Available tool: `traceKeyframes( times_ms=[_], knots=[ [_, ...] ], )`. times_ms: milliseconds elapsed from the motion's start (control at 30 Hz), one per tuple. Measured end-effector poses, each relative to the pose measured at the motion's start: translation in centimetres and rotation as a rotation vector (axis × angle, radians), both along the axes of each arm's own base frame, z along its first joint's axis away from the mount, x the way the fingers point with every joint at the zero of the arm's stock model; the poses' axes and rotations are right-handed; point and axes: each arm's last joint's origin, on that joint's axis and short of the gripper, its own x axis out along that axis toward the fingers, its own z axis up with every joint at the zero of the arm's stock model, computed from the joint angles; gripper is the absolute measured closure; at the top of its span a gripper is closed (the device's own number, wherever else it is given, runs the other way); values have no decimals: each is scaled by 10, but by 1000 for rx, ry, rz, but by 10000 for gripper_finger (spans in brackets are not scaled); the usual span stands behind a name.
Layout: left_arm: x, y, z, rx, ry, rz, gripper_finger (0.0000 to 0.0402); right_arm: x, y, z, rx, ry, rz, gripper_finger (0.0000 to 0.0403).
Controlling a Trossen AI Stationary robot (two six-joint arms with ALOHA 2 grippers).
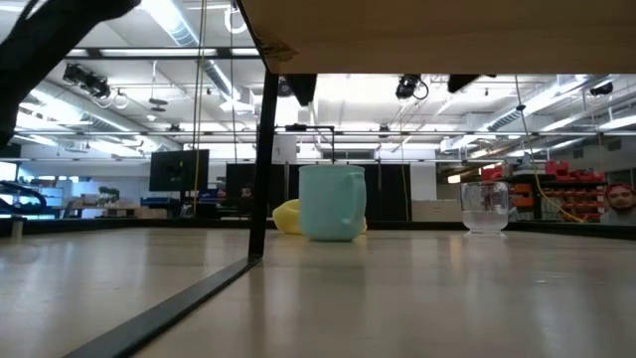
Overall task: Stack small to large cups/mugs on shelf
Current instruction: Put the light blue mug on the shelf
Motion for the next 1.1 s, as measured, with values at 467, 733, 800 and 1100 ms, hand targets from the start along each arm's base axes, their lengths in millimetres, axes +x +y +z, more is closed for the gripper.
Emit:
traceKeyframes(
  times_ms=[467, 733, 800, 1100],
  knots=[
    [-13, -5, -32, 107, 183, -4, 307, -8, 13, 4, 138, 59, 49, 327],
    [-80, 21, -3, 99, 154, 194, 319, -8, 27, 8, 92, 12, 83, 327],
    [-103, 22, 3, 118, 118, 254, 320, -8, 28, 9, 87, 10, 82, 327],
    [-182, -2, -28, 128, -75, 401, 318, 14, 3, 13, 48, -153, 42, 327]
  ],
)
